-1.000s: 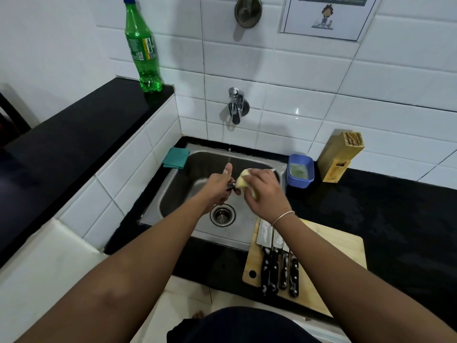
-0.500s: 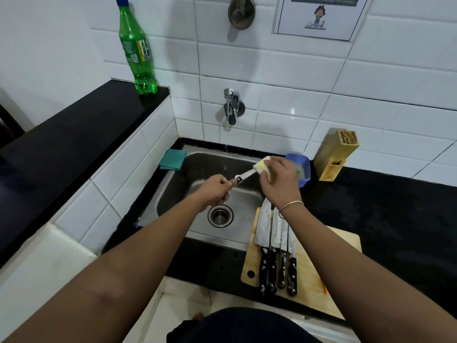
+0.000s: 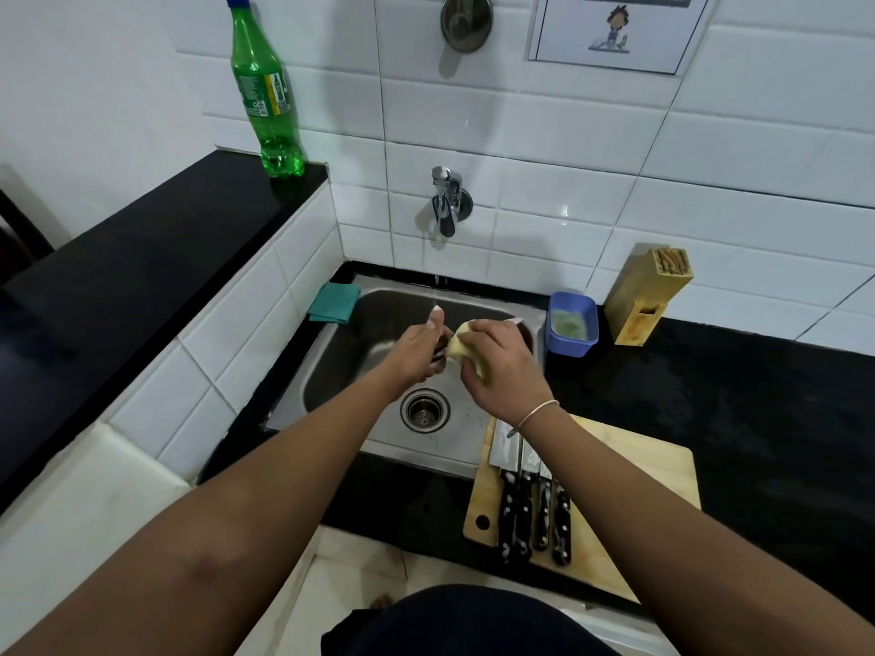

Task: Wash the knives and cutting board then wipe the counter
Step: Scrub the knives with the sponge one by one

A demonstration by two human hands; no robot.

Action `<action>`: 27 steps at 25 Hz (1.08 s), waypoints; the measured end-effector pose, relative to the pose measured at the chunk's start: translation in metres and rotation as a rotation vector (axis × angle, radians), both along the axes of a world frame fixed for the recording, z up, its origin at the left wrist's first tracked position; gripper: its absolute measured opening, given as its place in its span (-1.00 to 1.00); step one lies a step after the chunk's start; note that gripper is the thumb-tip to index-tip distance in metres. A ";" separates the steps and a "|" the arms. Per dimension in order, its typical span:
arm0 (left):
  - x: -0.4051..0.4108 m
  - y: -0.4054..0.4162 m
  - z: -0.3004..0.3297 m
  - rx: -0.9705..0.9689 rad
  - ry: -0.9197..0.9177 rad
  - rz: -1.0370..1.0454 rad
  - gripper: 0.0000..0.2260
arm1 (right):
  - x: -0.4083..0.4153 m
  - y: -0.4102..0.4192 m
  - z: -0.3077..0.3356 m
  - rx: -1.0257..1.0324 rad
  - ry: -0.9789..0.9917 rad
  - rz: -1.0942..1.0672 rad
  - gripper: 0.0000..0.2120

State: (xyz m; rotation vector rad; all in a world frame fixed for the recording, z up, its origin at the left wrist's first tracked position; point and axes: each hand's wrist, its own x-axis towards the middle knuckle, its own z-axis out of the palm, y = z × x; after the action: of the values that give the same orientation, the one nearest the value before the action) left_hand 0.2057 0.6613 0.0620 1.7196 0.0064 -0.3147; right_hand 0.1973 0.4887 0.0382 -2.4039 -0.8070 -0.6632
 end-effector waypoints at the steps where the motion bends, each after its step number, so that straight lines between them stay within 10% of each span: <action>1: 0.000 0.000 0.002 -0.005 -0.003 0.012 -0.46 | 0.001 -0.003 0.000 -0.008 -0.012 0.008 -0.73; 5: 0.000 -0.005 -0.003 -0.022 -0.029 0.083 -0.41 | 0.014 -0.009 0.015 0.154 0.098 -0.251 -0.77; 9: 0.002 -0.012 -0.002 -0.028 -0.029 0.121 -0.38 | -0.004 0.010 0.005 -0.007 -0.055 0.061 -0.72; 17: 0.002 -0.041 0.001 -0.215 0.023 0.229 -0.50 | -0.013 0.006 0.012 0.146 -0.033 -0.106 -0.72; 27: -0.002 -0.064 0.015 -0.839 0.389 0.162 -0.75 | -0.023 -0.001 0.019 0.804 0.725 -0.357 -0.93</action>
State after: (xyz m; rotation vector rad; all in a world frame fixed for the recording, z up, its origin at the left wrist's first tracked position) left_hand 0.2034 0.5973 0.0767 0.8049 0.2612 -0.4479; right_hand 0.1748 0.4879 0.0575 -1.8030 0.1864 -0.1347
